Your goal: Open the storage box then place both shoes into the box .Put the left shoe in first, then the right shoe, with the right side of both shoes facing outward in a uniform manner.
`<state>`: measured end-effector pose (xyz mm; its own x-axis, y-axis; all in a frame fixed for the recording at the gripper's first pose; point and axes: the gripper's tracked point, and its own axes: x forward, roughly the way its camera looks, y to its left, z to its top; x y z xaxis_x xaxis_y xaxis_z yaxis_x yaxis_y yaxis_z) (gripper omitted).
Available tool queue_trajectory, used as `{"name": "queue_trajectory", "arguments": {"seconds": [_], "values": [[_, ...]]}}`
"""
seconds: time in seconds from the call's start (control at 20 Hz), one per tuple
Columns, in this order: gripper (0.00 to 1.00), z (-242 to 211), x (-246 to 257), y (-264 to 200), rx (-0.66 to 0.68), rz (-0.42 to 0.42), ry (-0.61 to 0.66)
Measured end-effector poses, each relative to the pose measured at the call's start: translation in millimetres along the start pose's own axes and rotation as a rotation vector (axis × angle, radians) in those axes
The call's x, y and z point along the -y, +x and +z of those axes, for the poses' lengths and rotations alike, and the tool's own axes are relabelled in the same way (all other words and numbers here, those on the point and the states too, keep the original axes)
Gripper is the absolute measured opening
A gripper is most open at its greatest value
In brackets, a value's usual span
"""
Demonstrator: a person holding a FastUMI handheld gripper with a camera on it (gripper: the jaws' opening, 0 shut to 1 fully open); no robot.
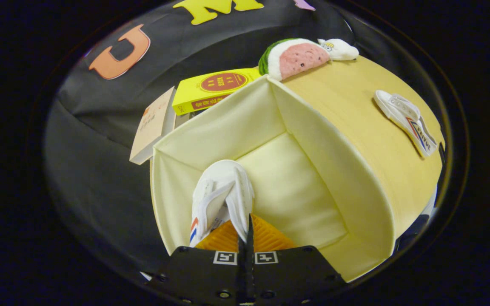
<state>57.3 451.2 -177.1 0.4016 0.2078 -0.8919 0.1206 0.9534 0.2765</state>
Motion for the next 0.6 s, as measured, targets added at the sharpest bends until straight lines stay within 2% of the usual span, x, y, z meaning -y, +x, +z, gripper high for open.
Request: {"name": "queue_trajectory", "arguments": {"seconds": [0.1,0.15,0.2,0.35,0.4,0.45,0.5,0.55,0.6], "values": [[0.04,-2.3,-4.0,4.1,-0.033,0.050,-0.061],[0.15,-4.3,-5.3,4.6,-0.057,0.074,-0.064],[0.20,-7.1,-3.7,0.3,-0.078,0.094,-0.076],[0.44,12.7,-4.2,-15.6,-0.014,0.138,-0.149],[0.52,21.5,-1.2,-27.1,0.024,0.138,-0.194],[0.71,30.4,2.9,-37.0,0.068,0.127,-0.245],[0.77,37.7,9.2,-49.7,0.109,0.115,-0.286],[0.91,42.3,16.1,-59.7,0.132,0.109,-0.313],[0.95,43.7,23.0,-73.6,0.135,0.111,-0.331]]}}
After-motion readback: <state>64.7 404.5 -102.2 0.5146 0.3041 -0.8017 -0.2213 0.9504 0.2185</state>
